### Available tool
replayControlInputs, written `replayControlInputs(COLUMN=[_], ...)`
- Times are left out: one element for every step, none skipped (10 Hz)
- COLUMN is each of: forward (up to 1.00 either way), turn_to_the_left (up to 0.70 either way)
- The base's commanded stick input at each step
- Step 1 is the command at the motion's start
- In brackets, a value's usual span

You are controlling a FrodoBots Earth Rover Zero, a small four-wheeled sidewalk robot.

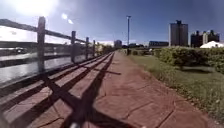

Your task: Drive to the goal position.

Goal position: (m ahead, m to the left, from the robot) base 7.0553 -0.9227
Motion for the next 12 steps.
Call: replayControlInputs(forward=[0.85,0.85,0.85,0.85,0.85,0.85,0.85,0.85,0.85,0.85,0.85,0.85], turn_to_the_left=[0.0,0.0,0.0,0.0,0.0,0.0,0.0,0.0,0.0,0.0,-0.34,-0.14])
